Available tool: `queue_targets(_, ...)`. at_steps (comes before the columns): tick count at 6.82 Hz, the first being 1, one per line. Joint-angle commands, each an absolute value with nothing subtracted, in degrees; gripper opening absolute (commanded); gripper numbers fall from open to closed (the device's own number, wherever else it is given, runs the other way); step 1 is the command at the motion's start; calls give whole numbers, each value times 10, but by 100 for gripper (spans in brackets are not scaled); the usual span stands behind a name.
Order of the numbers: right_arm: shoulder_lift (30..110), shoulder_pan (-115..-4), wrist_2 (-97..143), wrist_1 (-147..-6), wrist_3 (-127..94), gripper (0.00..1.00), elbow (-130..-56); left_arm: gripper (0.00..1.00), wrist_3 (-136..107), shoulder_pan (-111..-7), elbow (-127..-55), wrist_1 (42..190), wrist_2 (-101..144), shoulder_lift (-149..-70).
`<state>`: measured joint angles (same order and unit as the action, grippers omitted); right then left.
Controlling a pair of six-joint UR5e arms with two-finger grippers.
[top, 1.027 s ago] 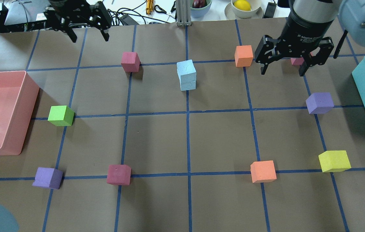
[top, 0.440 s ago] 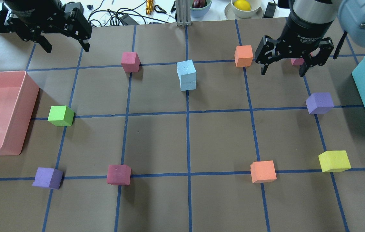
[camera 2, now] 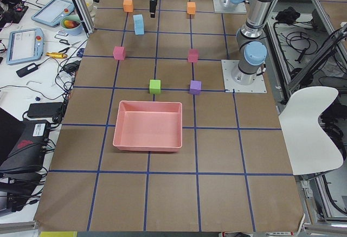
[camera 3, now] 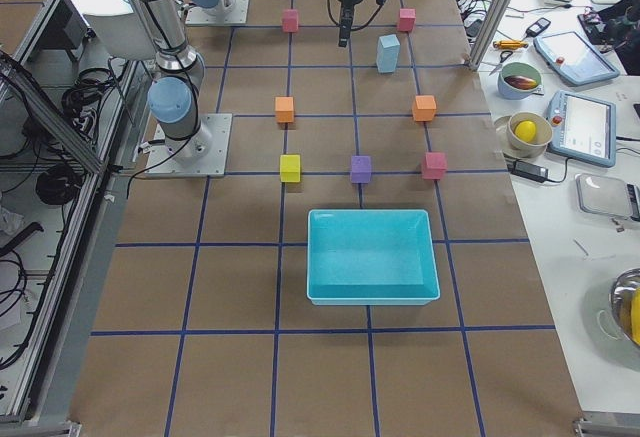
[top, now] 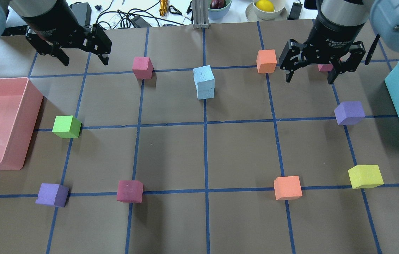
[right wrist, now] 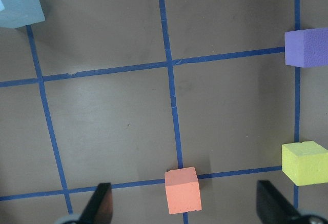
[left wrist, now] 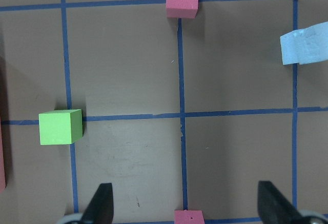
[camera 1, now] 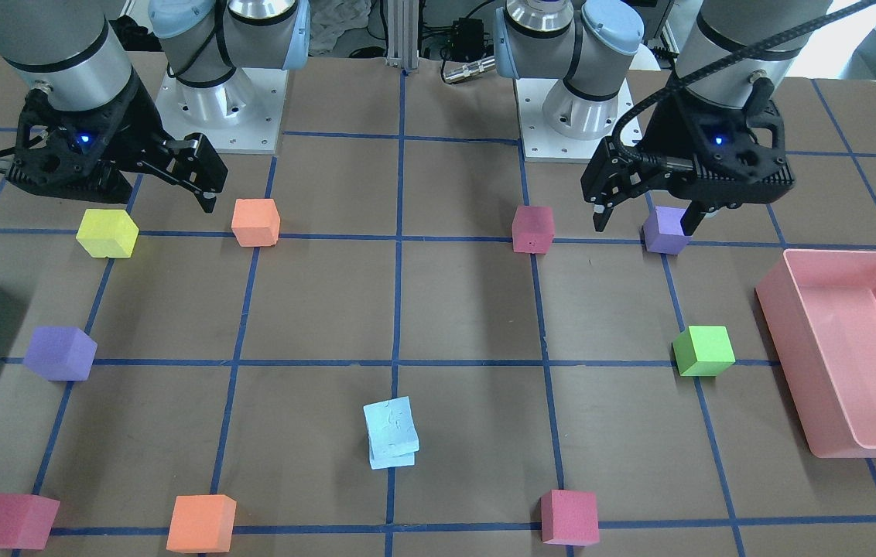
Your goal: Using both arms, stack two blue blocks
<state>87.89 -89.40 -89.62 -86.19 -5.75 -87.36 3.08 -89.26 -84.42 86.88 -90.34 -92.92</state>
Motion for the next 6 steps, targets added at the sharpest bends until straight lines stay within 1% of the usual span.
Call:
queue_targets(1, 879, -894, -896, -862, -60, 100, -875, 100, 18, -907, -858, 859, -909, -916)
queue_targets(6, 879, -894, -896, -868, -63, 100, -875, 100, 23, -895, -860, 859, -905, -904)
